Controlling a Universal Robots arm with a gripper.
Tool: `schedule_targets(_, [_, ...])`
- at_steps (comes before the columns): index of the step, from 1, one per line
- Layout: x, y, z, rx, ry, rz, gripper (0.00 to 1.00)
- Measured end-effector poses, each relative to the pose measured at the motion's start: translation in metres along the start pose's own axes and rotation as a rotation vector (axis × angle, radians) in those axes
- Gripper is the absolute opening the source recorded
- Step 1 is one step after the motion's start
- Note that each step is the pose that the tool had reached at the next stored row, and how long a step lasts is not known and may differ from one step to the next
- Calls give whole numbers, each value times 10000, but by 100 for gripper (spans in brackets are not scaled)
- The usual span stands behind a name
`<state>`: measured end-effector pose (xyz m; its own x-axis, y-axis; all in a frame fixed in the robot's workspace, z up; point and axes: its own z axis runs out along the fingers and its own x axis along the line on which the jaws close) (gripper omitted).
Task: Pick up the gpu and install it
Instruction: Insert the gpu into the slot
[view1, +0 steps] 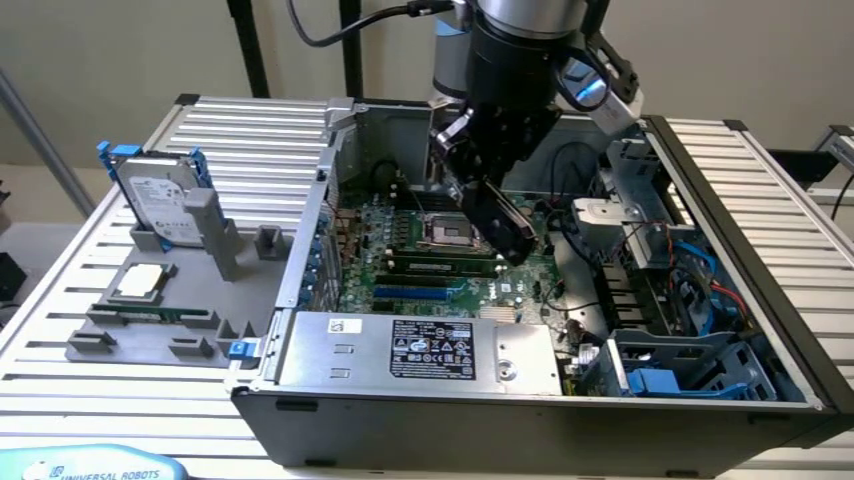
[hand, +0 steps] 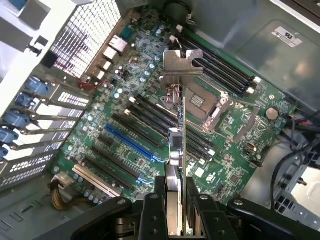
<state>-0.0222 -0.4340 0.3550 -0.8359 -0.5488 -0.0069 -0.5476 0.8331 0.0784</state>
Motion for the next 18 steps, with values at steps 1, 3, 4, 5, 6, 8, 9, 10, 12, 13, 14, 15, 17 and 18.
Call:
schedule_targets(1, [0, 0, 4, -1, 14, -178, 27])
schedule_targets(3, [0, -1, 11, -4, 42, -537, 27])
schedule_targets(4, [0, -1, 14, -5, 56, -723, 27])
schedule_targets(5, [0, -1, 17, -6, 71, -901, 27])
schedule_targets(6, [0, -2, 21, -7, 84, -1081, 27])
schedule_targets(8, [0, -2, 28, -9, 112, -1445, 27])
schedule_targets(9, [0, -2, 31, -10, 126, -1624, 27])
schedule_targets(10, [0, -3, 34, -11, 141, -1819, 27])
schedule_targets(12, [0, -3, 41, -13, 168, -2178, 27])
schedule_targets(13, [0, -3, 44, -14, 181, -2358, 27])
schedule_targets(14, [0, -4, 47, -14, 194, -2537, 27])
schedule_targets(15, [0, -4, 50, -14, 209, -2722, 27])
schedule_targets(17, [0, -4, 57, -15, 235, -3086, 27])
schedule_targets(18, [0, -4, 60, -16, 248, -3266, 27])
